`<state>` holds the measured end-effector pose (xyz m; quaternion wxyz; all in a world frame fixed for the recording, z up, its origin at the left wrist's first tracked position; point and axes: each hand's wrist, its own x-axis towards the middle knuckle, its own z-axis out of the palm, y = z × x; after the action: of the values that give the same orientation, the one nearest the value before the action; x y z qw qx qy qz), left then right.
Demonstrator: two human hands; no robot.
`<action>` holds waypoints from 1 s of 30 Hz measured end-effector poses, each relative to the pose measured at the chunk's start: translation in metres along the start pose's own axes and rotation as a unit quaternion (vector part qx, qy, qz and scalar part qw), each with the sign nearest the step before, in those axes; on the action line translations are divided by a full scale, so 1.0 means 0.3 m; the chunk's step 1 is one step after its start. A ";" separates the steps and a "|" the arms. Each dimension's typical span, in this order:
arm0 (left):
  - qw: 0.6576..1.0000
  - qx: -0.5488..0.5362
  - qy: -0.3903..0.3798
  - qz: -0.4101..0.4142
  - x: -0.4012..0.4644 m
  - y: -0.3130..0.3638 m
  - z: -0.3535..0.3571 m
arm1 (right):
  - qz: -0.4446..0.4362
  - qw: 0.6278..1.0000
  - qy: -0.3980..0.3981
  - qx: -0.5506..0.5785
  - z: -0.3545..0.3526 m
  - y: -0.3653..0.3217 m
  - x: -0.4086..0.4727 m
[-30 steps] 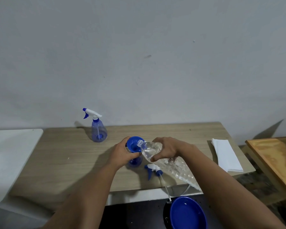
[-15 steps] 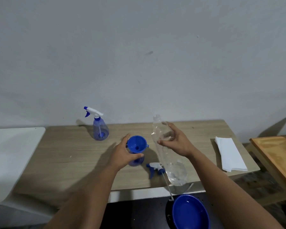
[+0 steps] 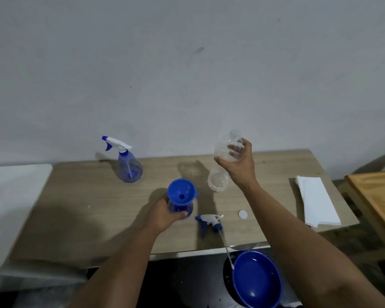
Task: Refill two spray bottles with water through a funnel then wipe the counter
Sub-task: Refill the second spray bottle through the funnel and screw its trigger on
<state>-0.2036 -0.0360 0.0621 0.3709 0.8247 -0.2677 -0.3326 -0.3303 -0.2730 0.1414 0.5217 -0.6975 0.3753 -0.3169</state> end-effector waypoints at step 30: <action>0.997 0.041 0.001 -0.066 -0.002 0.031 0.050 | -0.058 0.938 -0.216 -0.265 0.196 -0.052 -0.296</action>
<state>-0.2171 -0.0476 0.0621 0.3140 0.8555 -0.2258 -0.3442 -0.3242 -0.1655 0.1369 0.3669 -0.8826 0.2835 -0.0773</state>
